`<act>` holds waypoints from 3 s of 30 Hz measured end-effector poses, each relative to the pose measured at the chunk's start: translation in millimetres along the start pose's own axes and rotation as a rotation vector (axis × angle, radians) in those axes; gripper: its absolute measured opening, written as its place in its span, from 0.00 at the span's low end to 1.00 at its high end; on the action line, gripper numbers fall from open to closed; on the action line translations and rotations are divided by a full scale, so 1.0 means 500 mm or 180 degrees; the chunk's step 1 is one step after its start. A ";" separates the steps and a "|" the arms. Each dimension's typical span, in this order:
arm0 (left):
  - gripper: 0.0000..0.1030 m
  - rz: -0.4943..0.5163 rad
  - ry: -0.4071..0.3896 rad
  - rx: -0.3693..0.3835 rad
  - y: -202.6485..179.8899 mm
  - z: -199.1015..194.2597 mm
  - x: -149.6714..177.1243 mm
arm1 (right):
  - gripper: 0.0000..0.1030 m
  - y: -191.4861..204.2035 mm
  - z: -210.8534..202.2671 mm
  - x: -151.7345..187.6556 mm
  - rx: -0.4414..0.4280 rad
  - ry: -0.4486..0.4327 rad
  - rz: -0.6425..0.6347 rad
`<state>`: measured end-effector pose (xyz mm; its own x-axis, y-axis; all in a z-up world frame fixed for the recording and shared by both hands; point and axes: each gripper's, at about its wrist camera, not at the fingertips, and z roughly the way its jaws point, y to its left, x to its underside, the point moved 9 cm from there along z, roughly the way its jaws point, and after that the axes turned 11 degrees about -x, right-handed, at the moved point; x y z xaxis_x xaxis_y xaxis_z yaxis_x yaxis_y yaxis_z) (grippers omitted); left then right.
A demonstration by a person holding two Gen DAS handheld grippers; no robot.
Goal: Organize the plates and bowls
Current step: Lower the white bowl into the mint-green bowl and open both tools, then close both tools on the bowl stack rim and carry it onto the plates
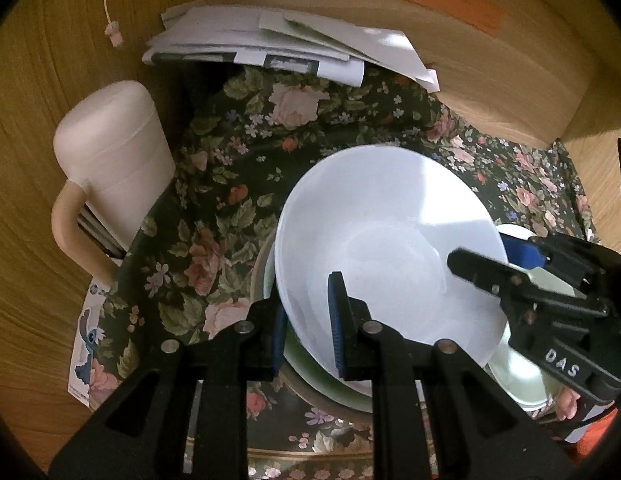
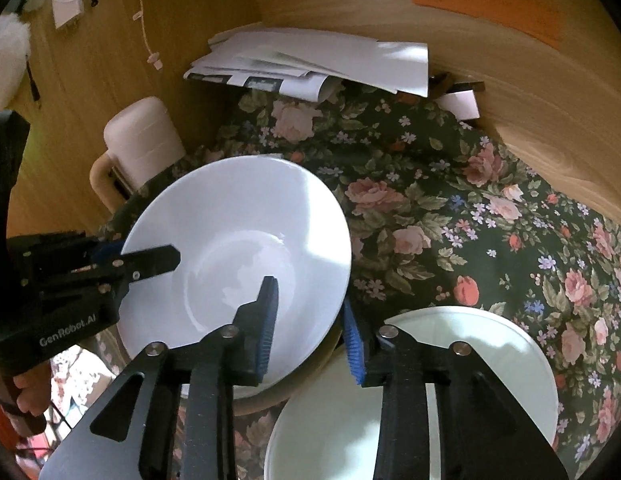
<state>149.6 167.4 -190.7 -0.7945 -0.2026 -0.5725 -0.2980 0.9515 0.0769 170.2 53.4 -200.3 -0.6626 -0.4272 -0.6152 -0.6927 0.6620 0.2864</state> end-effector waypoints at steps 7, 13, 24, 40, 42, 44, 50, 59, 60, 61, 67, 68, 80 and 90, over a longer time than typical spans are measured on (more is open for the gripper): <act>0.32 0.0017 -0.0138 -0.0057 -0.001 -0.008 -0.011 | 0.44 0.007 -0.005 0.004 -0.0013 -0.0014 -0.0059; 0.51 0.0084 -0.0452 -0.0292 0.005 -0.030 -0.031 | 0.51 0.005 -0.018 0.000 0.0005 -0.0070 -0.0068; 0.61 -0.0045 -0.0308 -0.0183 0.020 -0.030 -0.029 | 0.55 -0.013 -0.036 -0.006 -0.0013 -0.0137 -0.0023; 0.61 -0.0146 0.0305 0.0272 0.016 0.041 0.047 | 0.45 -0.008 0.030 -0.001 -0.0185 0.0178 -0.0088; 0.56 -0.0149 0.0321 0.0335 0.012 0.044 0.049 | 0.40 -0.008 0.039 0.001 -0.0207 0.0225 -0.0073; 0.51 -0.0147 0.0344 0.0406 0.006 0.045 0.052 | 0.38 -0.011 0.046 0.002 -0.0218 0.0249 -0.0043; 0.46 -0.0186 0.0371 0.0552 0.001 0.052 0.057 | 0.32 -0.018 0.068 0.010 -0.0360 0.0430 0.0131; 0.46 -0.0211 0.0345 0.0556 0.002 0.051 0.059 | 0.33 -0.012 0.087 0.023 -0.0415 0.0627 0.0229; 0.46 -0.0215 0.0324 0.0522 0.002 0.050 0.058 | 0.33 -0.013 0.087 0.024 -0.0406 0.0612 0.0240; 0.46 -0.0223 0.0315 0.0498 0.000 0.049 0.058 | 0.33 -0.014 0.087 0.025 -0.0396 0.0597 0.0258; 0.46 -0.0347 0.0313 0.0384 0.000 0.050 0.051 | 0.31 -0.017 0.089 0.025 -0.0370 0.0528 0.0344; 0.46 -0.0374 0.0325 0.0379 0.001 0.051 0.050 | 0.30 -0.017 0.087 0.025 -0.0366 0.0516 0.0350; 0.46 -0.0495 0.0266 0.0362 0.000 0.042 0.024 | 0.28 -0.024 0.054 0.005 -0.0421 0.0324 0.0487; 0.46 -0.0462 0.0141 0.0422 -0.039 0.021 0.013 | 0.28 -0.042 0.003 -0.013 -0.0317 0.0142 0.0502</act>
<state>156.0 149.8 -204.4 -0.7717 -0.3469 -0.5330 -0.3410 0.9332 -0.1137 189.5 43.3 -203.3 -0.7757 -0.3512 -0.5244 -0.6024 0.6596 0.4494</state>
